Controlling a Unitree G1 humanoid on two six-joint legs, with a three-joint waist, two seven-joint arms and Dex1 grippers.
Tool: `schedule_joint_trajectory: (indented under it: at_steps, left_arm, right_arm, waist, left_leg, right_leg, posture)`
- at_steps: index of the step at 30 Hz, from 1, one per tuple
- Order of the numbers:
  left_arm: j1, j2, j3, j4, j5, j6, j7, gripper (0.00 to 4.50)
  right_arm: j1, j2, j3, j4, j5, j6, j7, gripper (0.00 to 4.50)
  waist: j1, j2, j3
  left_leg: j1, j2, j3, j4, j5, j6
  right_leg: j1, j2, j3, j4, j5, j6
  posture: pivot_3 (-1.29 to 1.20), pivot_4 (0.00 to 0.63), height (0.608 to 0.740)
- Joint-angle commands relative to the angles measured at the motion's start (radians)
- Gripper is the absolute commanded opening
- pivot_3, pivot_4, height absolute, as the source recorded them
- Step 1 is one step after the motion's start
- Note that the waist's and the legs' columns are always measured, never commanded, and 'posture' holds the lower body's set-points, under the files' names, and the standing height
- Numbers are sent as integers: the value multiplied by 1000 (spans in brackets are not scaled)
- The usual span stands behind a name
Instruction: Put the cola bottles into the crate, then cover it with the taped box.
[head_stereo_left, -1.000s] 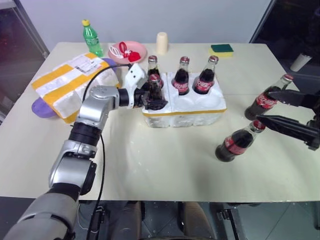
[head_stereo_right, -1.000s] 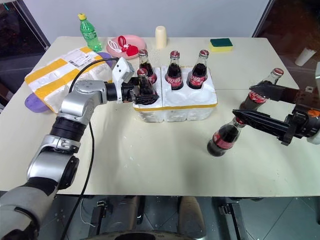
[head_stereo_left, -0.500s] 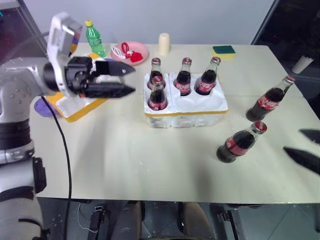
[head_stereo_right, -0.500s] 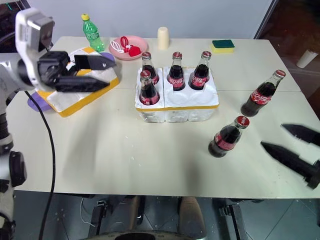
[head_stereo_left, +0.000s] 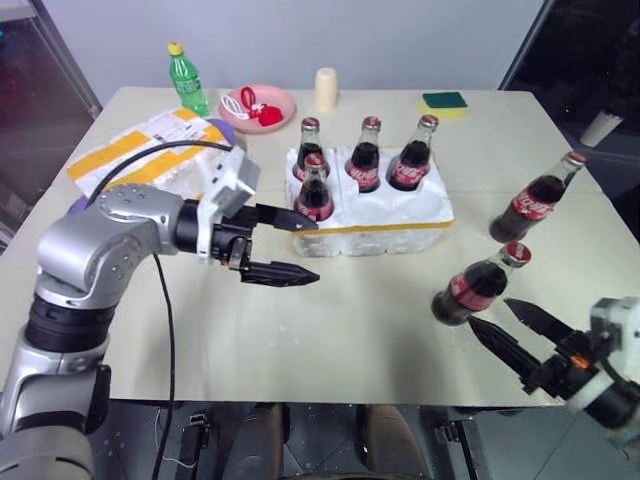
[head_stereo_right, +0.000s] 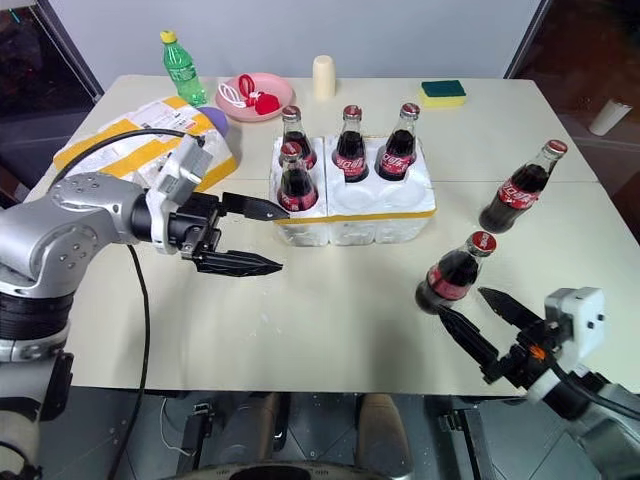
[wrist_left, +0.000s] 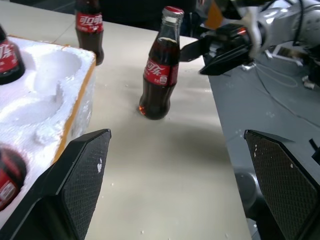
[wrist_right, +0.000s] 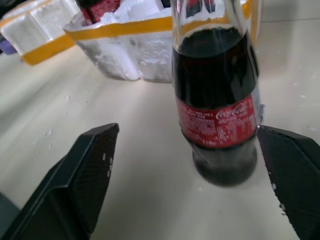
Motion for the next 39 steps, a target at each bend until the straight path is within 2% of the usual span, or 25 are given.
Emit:
schedule_joint_trajectory:
  at_steps: [1, 4, 8, 19, 20, 23, 26, 29, 32, 36, 39]
  left_arm:
    - [-9, 0, -1, -19, 7, -26, 7, 4466]
    - [-14, -3, -5, -16, 16, -41, 7, 4466]
    - [-30, -8, 12, -17, 4, -33, 20, 4466]
    - [-35, -27, 14, -1, 12, -46, 44, 4466]
    - [-35, -30, 14, 3, 15, -49, 47, 4500]
    - [-33, -36, 17, 10, 20, -52, 59, 4500]
    - [-18, -28, 36, 13, 17, -50, 80, 4500]
    - [4, -5, 76, 19, 20, -51, 108, 4500]
    - [22, 16, 124, 22, 15, -46, 142, 4500]
    - [57, 40, 178, 2, 2, -41, 183, 4500]
    - [73, 39, 188, -15, 3, -47, 211, 4500]
  right_arm:
    - [-38, -8, 49, 35, -23, -50, -16, 4500]
    - [-94, -22, 99, 99, -70, -68, -44, 4500]
    - [-130, -25, 106, 148, -80, -81, -71, 4500]
    - [-250, -47, 196, 265, -93, -110, -35, 4500]
    - [-256, -50, 195, 267, -88, -111, -31, 3945]
    - [-268, -70, 156, 235, -20, -100, -7, 2851]
    - [-319, -133, 94, 186, 152, -57, 17, 2846]
    - [-453, -228, 99, 192, 270, -18, 5, 2846]
    - [-652, -290, 180, 266, 281, 11, -27, 2846]
    - [-986, -266, 384, 450, 140, 18, -60, 2846]
    - [-1150, -209, 512, 596, 16, -9, -42, 2846]
  waist:
    - [0, 0, 0]
    - [-3, 0, 0]
    - [2, 0, 0]
    - [-2, 0, 0]
    - [-1, 0, 0]
    - [1, 0, 0]
    - [-1, 2, 1]
    - [-15, 5, 3]
    - [-18, 4, 3]
    - [-13, 4, 3]
    - [-3, 3, 4]
  left_leg:
    - [0, 0, 0, 0, 0, 0]
    - [1, 0, 0, 0, 0, 0]
    - [1, 0, 0, -1, 0, 0]
    - [2, 0, 0, 0, 0, 0]
    - [2, 0, 0, 0, 0, 0]
    - [2, 0, 0, 0, 0, 0]
    - [2, 0, 0, -1, 0, 0]
    - [2, 0, 1, 0, 0, 0]
    - [4, 0, 1, -1, 0, 0]
    - [4, 0, 1, -1, 0, 0]
    - [3, 0, 1, -1, 0, 0]
  right_leg:
    - [0, 0, 0, 0, 0, 0]
    - [0, 0, 0, 0, 0, 0]
    - [0, 0, 0, 1, 0, 0]
    - [1, 1, 0, 1, 0, 0]
    - [1, 1, 0, 1, 0, 0]
    - [1, 1, 0, 1, 0, 0]
    - [1, 1, 0, 1, 0, 1]
    - [0, 1, 2, 2, 0, 1]
    - [-1, 1, 2, 5, 0, 1]
    - [-2, 2, 3, 7, -1, 2]
    - [-3, 2, 2, 7, -1, 2]
  posture:
    - [0, 150, 739]
    - [0, 150, 739]
    - [0, 150, 739]
    - [0, 150, 739]
    - [0, 150, 739]
    - [0, 150, 739]
    - [0, 150, 739]
    - [0, 150, 739]
    - [0, 150, 739]
    - [0, 150, 739]
    - [0, 150, 739]
